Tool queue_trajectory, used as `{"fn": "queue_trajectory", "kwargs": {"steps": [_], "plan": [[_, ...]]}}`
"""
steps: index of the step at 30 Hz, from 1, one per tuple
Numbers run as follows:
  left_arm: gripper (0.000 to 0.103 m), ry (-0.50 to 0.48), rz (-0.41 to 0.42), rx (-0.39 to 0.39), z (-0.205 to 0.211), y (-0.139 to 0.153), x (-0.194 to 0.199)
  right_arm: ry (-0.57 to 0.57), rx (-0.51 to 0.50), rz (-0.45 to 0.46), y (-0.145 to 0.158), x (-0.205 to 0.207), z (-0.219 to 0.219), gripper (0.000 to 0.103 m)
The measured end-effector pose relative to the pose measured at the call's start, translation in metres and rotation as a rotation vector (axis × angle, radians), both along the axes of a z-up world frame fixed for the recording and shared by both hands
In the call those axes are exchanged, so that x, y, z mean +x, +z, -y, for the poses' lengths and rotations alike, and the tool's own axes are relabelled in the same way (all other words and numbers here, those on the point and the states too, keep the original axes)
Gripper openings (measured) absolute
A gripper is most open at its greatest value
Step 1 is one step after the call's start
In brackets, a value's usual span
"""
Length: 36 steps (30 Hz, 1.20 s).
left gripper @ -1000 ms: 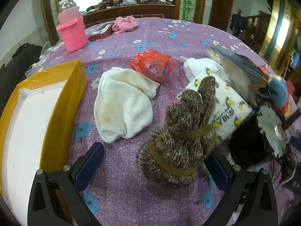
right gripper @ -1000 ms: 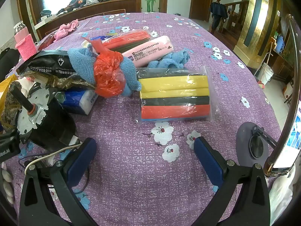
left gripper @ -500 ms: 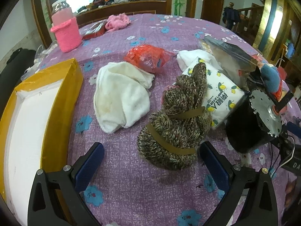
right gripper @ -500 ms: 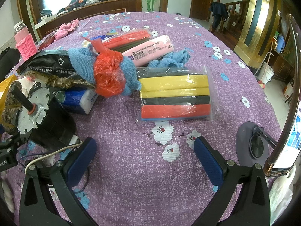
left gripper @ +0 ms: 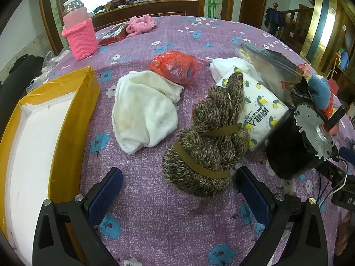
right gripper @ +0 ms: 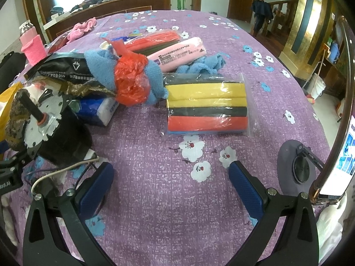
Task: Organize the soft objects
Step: 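Close the left gripper around the brown knitted yarn bundle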
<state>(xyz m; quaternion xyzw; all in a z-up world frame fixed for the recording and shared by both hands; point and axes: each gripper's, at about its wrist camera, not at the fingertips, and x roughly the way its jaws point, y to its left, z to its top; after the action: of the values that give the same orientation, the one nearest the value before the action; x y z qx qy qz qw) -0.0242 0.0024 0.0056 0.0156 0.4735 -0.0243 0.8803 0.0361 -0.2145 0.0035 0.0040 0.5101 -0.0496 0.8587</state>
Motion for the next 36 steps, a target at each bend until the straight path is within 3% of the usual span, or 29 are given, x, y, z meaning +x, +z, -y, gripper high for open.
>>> {"fn": "queue_trajectory", "kwargs": {"steps": [11, 12, 15, 16, 18, 21, 22, 24, 26, 27, 28, 31, 34, 36], "plan": [[0.102, 0.015, -0.014, 0.009, 0.001, 0.000, 0.003, 0.018, -0.033, -0.019, 0.001, -0.002, -0.005, 0.103], [0.101, 0.019, -0.018, 0.013, 0.002, 0.001, 0.003, 0.025, -0.046, -0.017, 0.002, -0.003, -0.006, 0.103], [0.085, 0.020, -0.038, -0.005, 0.003, 0.003, 0.001, 0.031, -0.140, -0.003, 0.008, -0.013, -0.012, 0.103], [0.085, 0.011, -0.039, -0.021, 0.003, 0.005, -0.003, 0.035, -0.176, 0.005, 0.011, -0.018, -0.015, 0.103], [0.086, -0.020, 0.000, -0.071, -0.001, 0.017, -0.015, 0.050, -0.208, 0.038, 0.020, -0.028, -0.019, 0.103], [0.088, -0.038, 0.130, -0.102, -0.013, 0.048, -0.041, 0.060, -0.221, 0.118, 0.043, -0.043, -0.023, 0.103], [0.092, -0.041, 0.201, -0.101, -0.018, 0.063, -0.054, 0.058, -0.223, 0.170, 0.054, -0.049, -0.024, 0.103], [0.102, -0.033, 0.306, -0.093, -0.028, 0.087, -0.073, 0.047, -0.210, 0.360, 0.085, -0.068, -0.026, 0.103], [0.102, -0.024, 0.398, -0.109, -0.041, 0.108, -0.093, 0.041, -0.196, 0.519, 0.105, -0.083, -0.026, 0.103], [0.102, -0.017, 0.432, -0.117, -0.048, 0.116, -0.100, 0.050, -0.187, 0.565, 0.110, -0.084, -0.028, 0.103], [0.102, -0.007, 0.452, -0.119, -0.054, 0.121, -0.106, 0.061, -0.187, 0.556, 0.113, -0.078, -0.029, 0.103], [0.102, 0.037, 0.424, -0.134, -0.073, 0.124, -0.110, 0.071, -0.098, 0.489, 0.107, -0.054, -0.026, 0.103], [0.102, 0.060, 0.342, -0.141, -0.082, 0.115, -0.098, 0.070, 0.027, 0.431, 0.089, -0.035, -0.016, 0.103], [0.102, 0.058, 0.288, -0.164, -0.080, 0.109, -0.085, 0.073, 0.060, 0.421, 0.076, -0.036, -0.017, 0.103]]}}
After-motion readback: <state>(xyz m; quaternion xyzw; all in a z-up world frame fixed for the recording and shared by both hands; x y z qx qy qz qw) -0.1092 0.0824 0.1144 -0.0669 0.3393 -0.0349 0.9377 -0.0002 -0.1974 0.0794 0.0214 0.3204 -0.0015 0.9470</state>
